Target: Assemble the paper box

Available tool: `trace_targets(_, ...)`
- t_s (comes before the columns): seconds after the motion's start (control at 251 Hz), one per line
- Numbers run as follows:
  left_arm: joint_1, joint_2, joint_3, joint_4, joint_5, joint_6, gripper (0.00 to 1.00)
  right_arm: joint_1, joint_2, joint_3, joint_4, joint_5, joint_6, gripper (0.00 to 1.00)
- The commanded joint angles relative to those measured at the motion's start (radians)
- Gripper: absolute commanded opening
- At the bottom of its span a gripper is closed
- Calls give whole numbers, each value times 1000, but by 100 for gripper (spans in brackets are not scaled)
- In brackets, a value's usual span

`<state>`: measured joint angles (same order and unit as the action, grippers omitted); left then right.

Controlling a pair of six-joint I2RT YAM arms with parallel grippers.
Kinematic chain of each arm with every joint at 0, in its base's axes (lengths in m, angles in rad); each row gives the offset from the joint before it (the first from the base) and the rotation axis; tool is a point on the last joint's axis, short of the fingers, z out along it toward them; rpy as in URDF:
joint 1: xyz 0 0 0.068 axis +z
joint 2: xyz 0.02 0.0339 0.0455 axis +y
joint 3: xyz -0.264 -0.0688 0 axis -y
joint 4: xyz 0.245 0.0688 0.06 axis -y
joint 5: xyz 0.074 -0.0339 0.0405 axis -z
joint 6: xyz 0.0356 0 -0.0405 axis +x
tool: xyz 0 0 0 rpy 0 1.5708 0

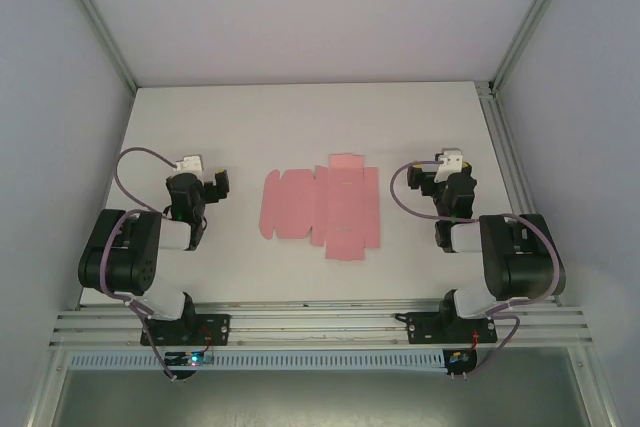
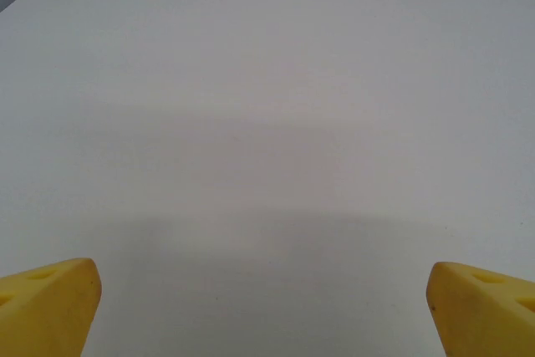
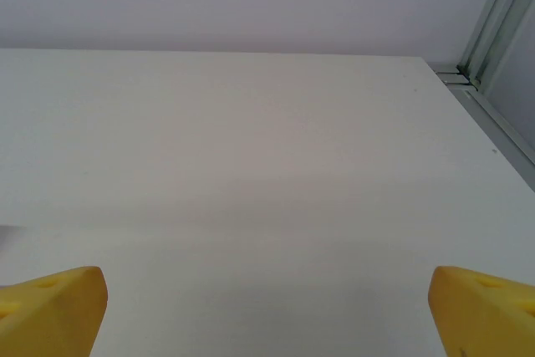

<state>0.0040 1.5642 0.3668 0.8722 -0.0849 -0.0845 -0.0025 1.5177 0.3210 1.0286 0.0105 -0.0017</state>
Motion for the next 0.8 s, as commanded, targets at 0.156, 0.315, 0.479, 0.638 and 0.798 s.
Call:
trace_targets(0.156,3,-8,36,-17,79,51,100,2,3,5,16,6,19,98)
trace_targets(0.315,4,-9,36,-19,80,52,100,2,4,6,16,6,17,98)
trace_targets(0.479,5,-7,37,-22,81,52,100,-1,5,6,18,0,23,98)
trace_targets(0.638,6,-7,42,-29,103,58,100,-1,3,5,16,-1,23,98)
trace_targets(0.798,8,-8,44,-32,106,58,100,-1,2,2,20,-2,22,98)
